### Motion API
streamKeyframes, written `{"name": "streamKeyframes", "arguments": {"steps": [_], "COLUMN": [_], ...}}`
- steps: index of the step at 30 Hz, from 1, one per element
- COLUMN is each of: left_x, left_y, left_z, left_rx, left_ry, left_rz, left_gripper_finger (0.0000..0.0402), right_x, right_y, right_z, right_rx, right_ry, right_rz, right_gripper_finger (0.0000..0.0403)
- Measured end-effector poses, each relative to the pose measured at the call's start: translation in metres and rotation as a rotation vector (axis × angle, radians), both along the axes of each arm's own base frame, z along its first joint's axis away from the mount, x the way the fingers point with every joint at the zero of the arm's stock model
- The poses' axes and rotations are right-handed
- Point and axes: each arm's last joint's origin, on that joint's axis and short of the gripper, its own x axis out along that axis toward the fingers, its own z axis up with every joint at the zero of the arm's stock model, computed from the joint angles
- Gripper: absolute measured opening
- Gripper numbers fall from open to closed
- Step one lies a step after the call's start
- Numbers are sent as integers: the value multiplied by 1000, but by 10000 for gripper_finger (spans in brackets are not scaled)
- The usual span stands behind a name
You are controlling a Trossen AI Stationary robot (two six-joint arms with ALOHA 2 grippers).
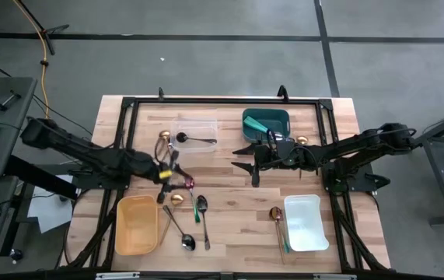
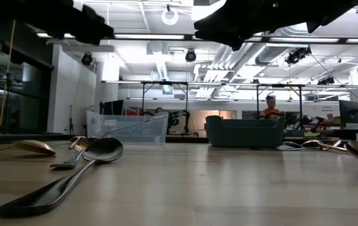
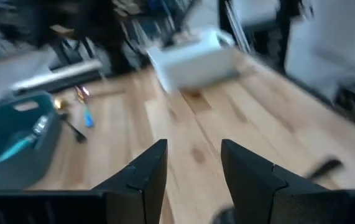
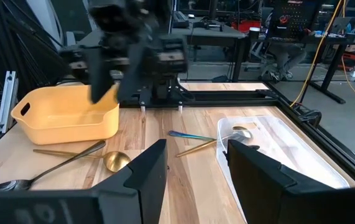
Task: Sort silverware by color (type)
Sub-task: Put the black spoon into the transparent bin
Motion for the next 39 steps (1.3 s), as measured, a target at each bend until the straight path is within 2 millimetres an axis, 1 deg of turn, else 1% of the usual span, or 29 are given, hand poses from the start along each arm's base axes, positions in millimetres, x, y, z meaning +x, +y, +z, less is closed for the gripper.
{"name": "streamKeyframes", "arguments": {"steps": [4,7,12,17,22,29,34,39], "left_x": [10,17,28,40,47,48,50,51], "left_y": [-27,-50,-85,-109,-123,-131,-131,-131], "left_z": [10,11,-5,-30,-48,-58,-66,-79], "left_rx": [137,244,432,494,469,317,338,389], "left_ry": [219,366,582,700,769,870,885,916], "left_rz": [-47,-96,-197,-240,-299,-378,-355,-362], "left_gripper_finger": [145,145,145,145,145,145,145,145], "right_x": [0,0,0,0,0,0,0,0], "right_y": [0,0,0,0,0,0,0,0], "right_z": [0,0,0,0,0,0,0,0], "right_rx": [0,3,3,3,3,3,3,3], "right_ry": [0,0,0,0,0,0,0,0], "right_rz": [0,0,0,0,0,0,0,0], "right_gripper_finger": [165,165,165,165,165,165,165,165]}}
